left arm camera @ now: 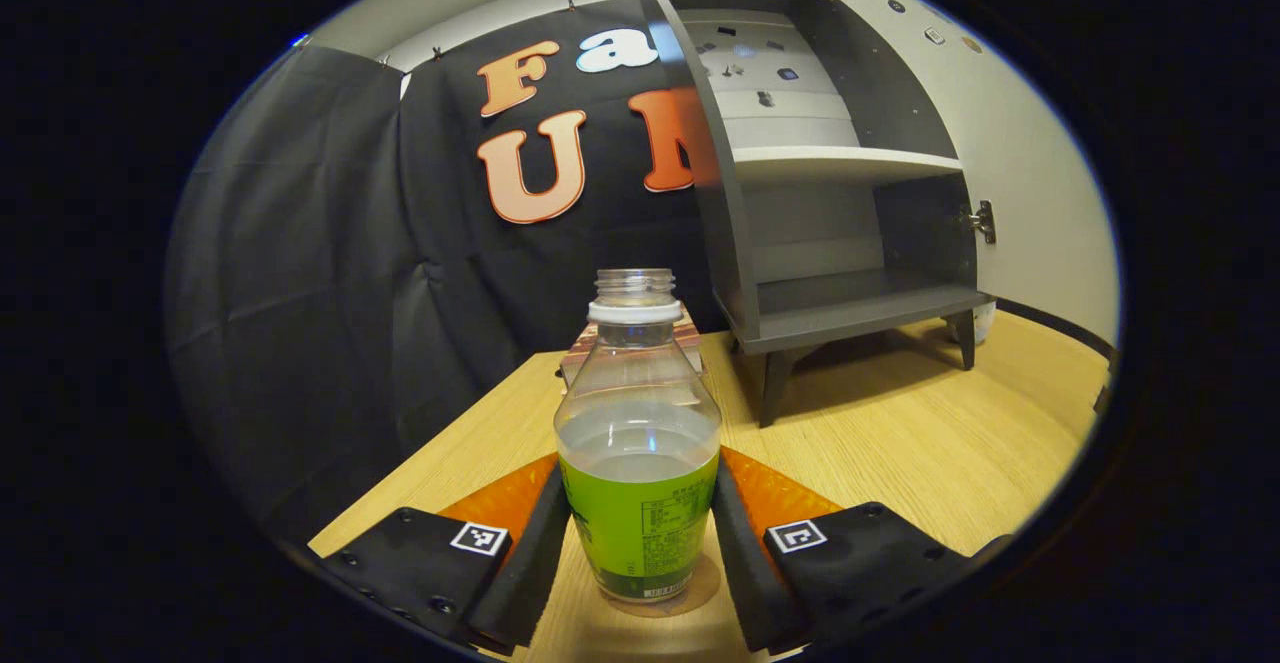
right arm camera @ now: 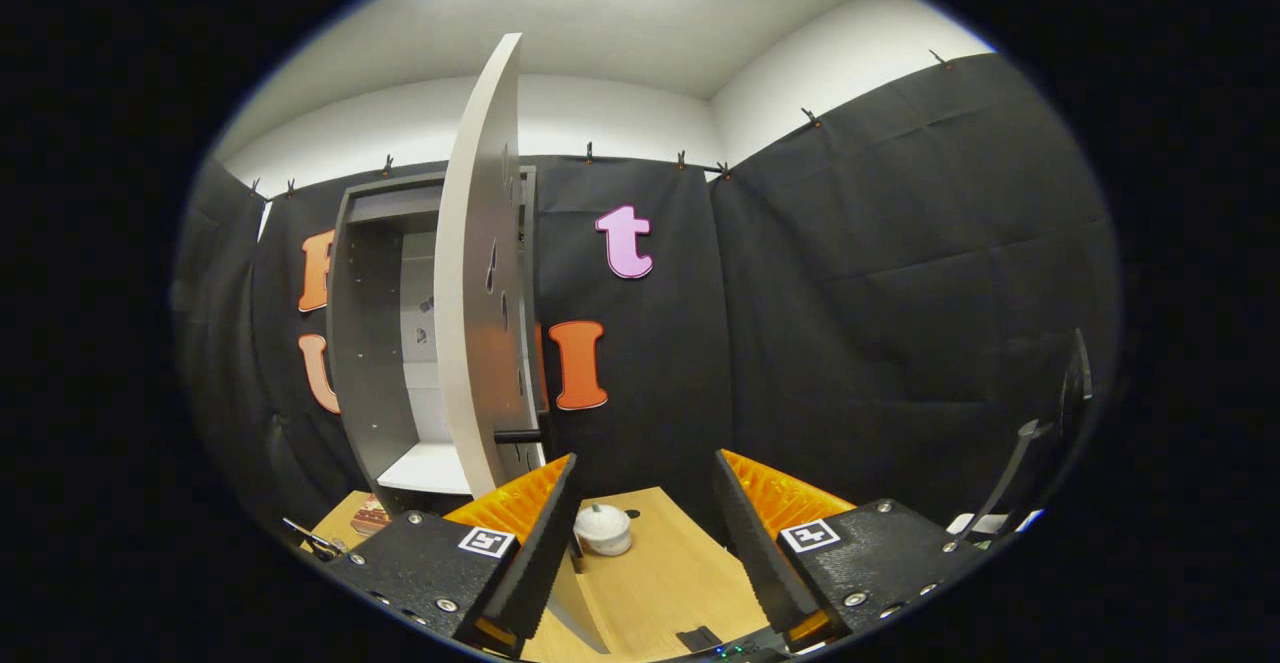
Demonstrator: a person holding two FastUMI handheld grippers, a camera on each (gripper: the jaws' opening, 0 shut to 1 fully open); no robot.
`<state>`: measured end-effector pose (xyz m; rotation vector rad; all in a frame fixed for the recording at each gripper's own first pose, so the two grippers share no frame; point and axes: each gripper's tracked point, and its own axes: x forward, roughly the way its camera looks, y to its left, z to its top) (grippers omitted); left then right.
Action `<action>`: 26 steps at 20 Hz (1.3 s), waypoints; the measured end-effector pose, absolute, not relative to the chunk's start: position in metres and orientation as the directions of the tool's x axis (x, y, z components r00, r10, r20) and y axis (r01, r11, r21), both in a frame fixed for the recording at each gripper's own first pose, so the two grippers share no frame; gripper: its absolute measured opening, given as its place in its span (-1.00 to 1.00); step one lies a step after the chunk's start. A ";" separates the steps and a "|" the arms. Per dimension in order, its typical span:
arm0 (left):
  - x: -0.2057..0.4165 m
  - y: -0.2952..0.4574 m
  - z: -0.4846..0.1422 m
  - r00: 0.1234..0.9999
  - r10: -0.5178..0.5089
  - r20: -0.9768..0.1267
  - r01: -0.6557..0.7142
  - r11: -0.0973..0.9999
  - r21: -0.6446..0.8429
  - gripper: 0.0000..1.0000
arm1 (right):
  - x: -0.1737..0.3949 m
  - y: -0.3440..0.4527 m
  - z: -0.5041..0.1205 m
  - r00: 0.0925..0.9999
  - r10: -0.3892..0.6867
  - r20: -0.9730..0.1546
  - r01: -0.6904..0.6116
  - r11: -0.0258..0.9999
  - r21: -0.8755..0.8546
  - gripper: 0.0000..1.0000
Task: Open the cabinet door with the right hand, grasp the bottle in the cabinet with the left hand and place it on the coaster, then close the cabinet door with the right hand.
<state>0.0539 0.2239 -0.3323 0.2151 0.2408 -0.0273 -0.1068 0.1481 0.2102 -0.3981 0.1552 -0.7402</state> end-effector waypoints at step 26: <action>0.039 0.234 -0.305 0.958 0.038 -0.284 0.018 0.981 0.194 0.95 | -0.101 0.143 0.205 0.780 -0.625 -0.026 0.562 0.719 -0.410 0.72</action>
